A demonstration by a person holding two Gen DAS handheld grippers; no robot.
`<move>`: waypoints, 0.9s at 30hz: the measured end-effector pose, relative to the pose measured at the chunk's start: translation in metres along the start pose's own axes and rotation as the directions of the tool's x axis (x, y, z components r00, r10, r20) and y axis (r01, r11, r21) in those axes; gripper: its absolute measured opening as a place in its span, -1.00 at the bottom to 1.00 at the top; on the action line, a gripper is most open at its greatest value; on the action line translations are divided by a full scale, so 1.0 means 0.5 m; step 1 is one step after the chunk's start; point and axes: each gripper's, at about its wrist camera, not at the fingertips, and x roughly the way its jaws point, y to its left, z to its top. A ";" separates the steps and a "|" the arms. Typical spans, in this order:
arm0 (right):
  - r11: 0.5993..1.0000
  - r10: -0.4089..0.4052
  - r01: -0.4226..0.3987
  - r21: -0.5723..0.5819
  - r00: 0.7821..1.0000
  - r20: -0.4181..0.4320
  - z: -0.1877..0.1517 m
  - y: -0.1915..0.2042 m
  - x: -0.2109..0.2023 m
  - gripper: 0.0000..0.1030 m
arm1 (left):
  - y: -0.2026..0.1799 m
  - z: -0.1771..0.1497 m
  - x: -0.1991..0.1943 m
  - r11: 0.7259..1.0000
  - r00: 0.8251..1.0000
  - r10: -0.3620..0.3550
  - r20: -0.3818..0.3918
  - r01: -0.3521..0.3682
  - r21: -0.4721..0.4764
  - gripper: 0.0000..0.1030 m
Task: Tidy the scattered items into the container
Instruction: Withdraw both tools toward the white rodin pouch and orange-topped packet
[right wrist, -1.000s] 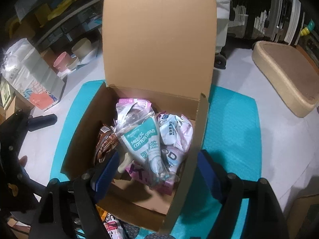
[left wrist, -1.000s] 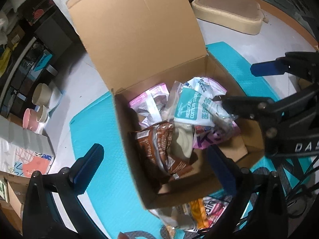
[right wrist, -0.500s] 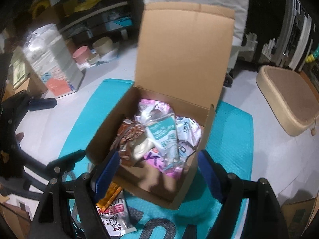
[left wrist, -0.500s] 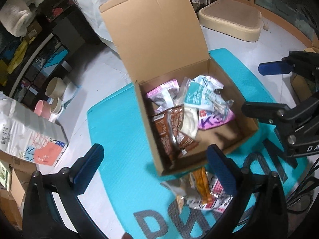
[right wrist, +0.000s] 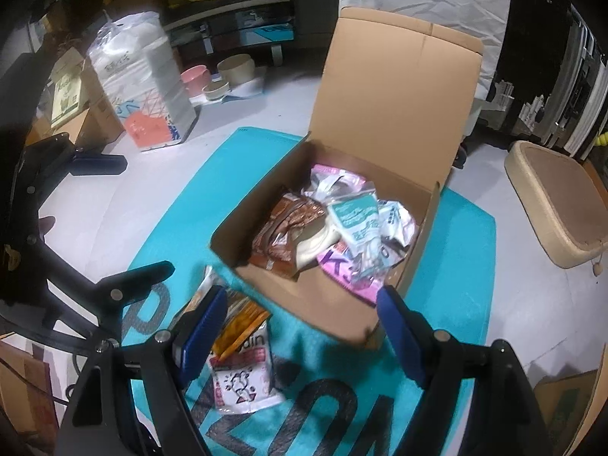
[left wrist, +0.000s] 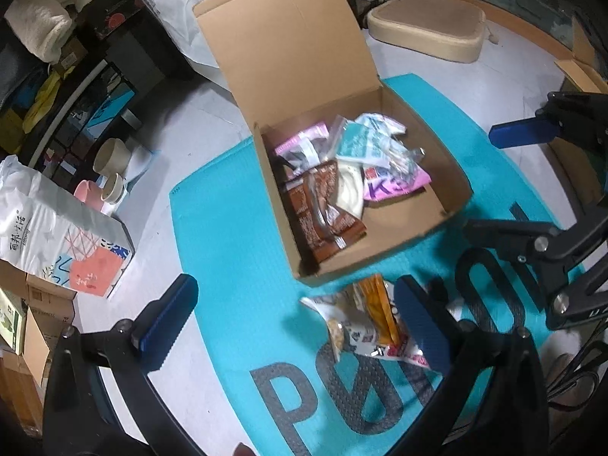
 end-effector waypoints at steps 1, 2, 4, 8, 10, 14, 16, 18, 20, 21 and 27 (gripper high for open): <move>1.000 0.004 -0.004 0.000 1.000 -0.003 -0.006 0.004 -0.001 0.59 | -0.004 -0.007 0.000 1.000 1.000 -0.004 -0.006 0.004 -0.002 1.00; 1.000 0.008 -0.008 0.001 1.000 -0.006 -0.013 0.007 -0.002 0.59 | -0.007 -0.016 0.001 1.000 1.000 -0.010 -0.014 0.010 -0.006 1.00; 1.000 0.017 -0.017 0.004 1.000 -0.015 -0.027 0.013 -0.002 0.59 | -0.013 -0.028 0.001 1.000 0.999 -0.021 -0.026 0.020 -0.014 1.00; 0.999 0.035 -0.035 0.015 0.999 -0.039 -0.062 0.025 0.002 0.59 | -0.022 -0.057 0.004 0.999 0.999 -0.028 -0.043 0.027 -0.039 1.00; 0.999 0.040 -0.039 0.023 0.998 -0.052 -0.079 0.028 0.007 0.59 | -0.026 -0.070 0.007 0.999 0.998 -0.026 -0.054 0.024 -0.047 1.00; 0.998 0.055 -0.053 0.029 0.995 -0.081 -0.120 0.038 0.022 0.59 | -0.032 -0.098 0.021 0.997 0.996 -0.025 -0.087 0.019 -0.074 1.00; 0.998 0.060 -0.058 0.021 0.994 -0.095 -0.140 0.045 0.033 0.58 | -0.033 -0.112 0.032 0.996 0.994 -0.027 -0.105 0.018 -0.087 1.00; 0.998 0.062 -0.061 0.013 0.992 -0.109 -0.158 0.051 0.044 0.58 | -0.035 -0.123 0.040 0.995 0.993 -0.024 -0.117 0.012 -0.097 1.00; 0.998 0.070 -0.069 0.011 0.990 -0.119 -0.171 0.054 0.054 0.59 | -0.037 -0.135 0.050 0.994 0.991 -0.024 -0.130 0.011 -0.104 1.00; 0.997 0.077 -0.076 0.013 0.989 -0.127 -0.181 0.056 0.061 0.59 | -0.038 -0.140 0.056 0.994 0.990 -0.027 -0.139 0.011 -0.113 1.00; 0.994 0.108 -0.112 -0.017 0.981 -0.162 -0.221 0.079 0.096 0.59 | -0.034 -0.167 0.100 0.983 0.979 -0.068 -0.193 0.033 -0.180 1.00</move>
